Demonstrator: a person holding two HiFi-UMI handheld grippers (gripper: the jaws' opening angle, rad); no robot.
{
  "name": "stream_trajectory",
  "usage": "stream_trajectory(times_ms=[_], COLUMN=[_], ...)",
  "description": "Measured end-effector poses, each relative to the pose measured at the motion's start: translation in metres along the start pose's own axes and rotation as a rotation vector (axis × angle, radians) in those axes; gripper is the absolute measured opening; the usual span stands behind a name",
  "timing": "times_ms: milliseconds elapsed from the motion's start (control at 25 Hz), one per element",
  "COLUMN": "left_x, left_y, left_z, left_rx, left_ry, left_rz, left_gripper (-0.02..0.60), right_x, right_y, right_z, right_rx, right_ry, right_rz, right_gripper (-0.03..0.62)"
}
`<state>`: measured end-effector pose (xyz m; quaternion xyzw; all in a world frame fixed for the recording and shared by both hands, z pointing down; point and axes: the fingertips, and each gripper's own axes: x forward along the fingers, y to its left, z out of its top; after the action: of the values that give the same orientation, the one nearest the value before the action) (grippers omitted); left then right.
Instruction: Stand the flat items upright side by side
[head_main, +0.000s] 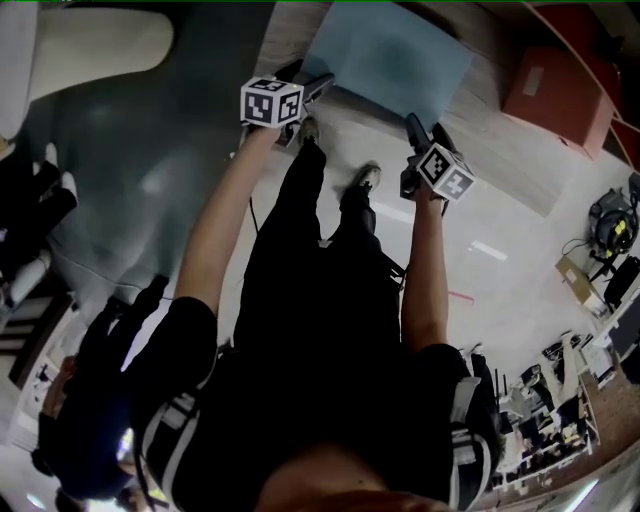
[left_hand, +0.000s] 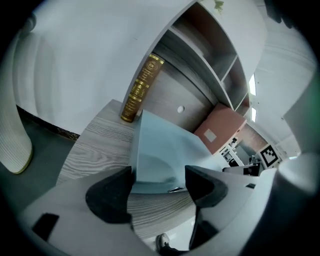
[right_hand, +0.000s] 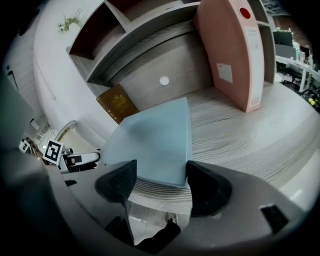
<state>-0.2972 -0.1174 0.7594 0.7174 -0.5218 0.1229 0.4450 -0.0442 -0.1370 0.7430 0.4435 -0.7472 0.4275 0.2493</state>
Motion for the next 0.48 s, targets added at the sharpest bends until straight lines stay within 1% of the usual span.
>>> stream_trajectory(times_ms=[120, 240, 480], left_x=[-0.004, -0.006, -0.009], left_y=[-0.019, -0.041, -0.093], left_z=[-0.007, -0.019, -0.047], left_rx=[0.019, 0.016, 0.003], left_ry=[-0.009, -0.017, -0.018], left_rz=[-0.013, -0.027, -0.052], left_gripper=[0.327, 0.327, 0.327], right_x=[-0.014, -0.030, -0.076], right_y=[-0.009, -0.024, -0.058], right_z=[-0.001, -0.006, -0.012], right_rx=[-0.017, -0.023, -0.010], right_ry=[-0.005, 0.001, -0.016], right_rz=[-0.006, 0.000, -0.031], right_gripper=[0.319, 0.319, 0.319])
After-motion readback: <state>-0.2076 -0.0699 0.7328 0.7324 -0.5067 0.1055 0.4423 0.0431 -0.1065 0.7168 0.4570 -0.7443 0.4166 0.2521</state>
